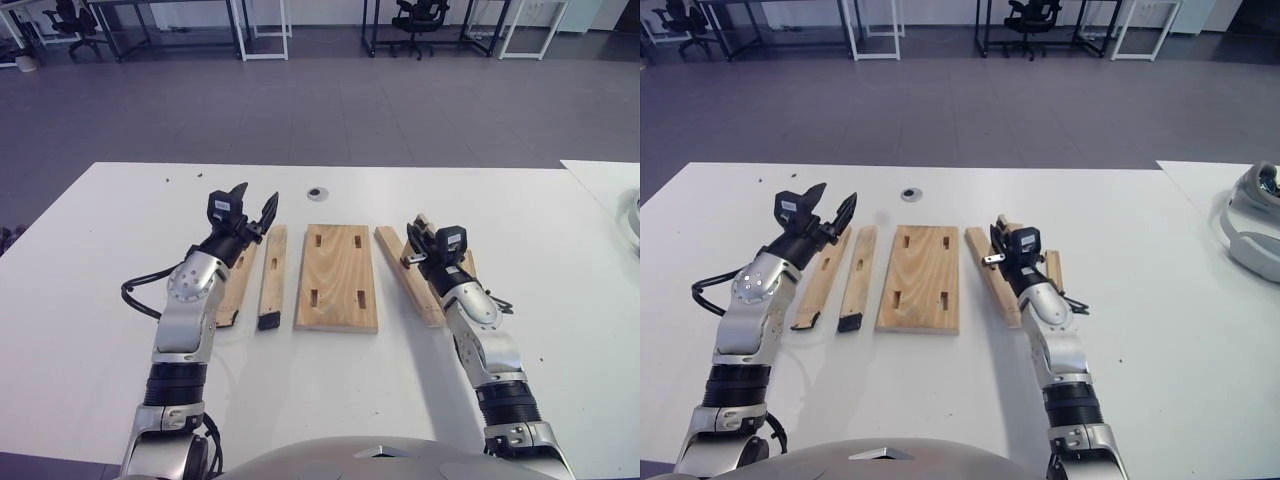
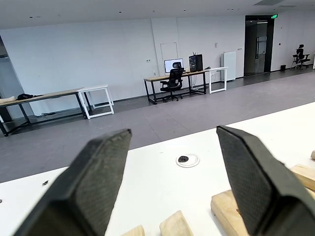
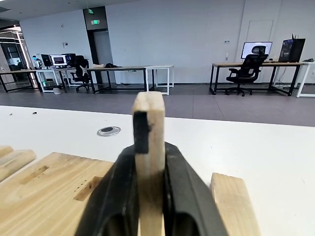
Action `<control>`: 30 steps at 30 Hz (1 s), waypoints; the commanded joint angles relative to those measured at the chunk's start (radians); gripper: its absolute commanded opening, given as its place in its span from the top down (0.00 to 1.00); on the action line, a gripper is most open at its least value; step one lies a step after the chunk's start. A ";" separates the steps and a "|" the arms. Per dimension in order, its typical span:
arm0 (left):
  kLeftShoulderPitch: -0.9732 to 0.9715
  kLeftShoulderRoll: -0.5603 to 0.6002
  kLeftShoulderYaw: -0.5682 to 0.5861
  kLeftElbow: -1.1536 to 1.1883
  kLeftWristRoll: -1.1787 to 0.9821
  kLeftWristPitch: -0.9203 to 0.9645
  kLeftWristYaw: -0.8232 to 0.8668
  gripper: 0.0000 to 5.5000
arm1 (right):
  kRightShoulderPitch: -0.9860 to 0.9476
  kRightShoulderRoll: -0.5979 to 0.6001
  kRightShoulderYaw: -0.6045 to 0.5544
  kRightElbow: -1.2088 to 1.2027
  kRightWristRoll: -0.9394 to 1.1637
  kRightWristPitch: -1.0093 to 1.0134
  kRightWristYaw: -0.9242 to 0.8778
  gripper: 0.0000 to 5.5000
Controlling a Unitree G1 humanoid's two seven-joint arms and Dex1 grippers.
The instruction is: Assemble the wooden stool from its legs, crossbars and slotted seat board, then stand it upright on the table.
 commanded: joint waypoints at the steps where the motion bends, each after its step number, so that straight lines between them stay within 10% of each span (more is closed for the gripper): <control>1: -0.001 0.012 0.002 -0.004 0.015 0.009 0.011 0.42 | 0.054 0.009 -0.013 0.011 0.000 0.063 -0.005 0.93; 16: 0.011 0.002 0.001 0.007 0.038 -0.009 0.031 0.42 | 0.078 -0.081 0.011 -0.239 0.021 0.601 0.035 0.40; 30: -0.007 -0.016 -0.030 -0.034 0.031 0.036 0.045 0.42 | 0.039 -0.106 0.019 -0.283 -0.030 0.810 -0.005 0.62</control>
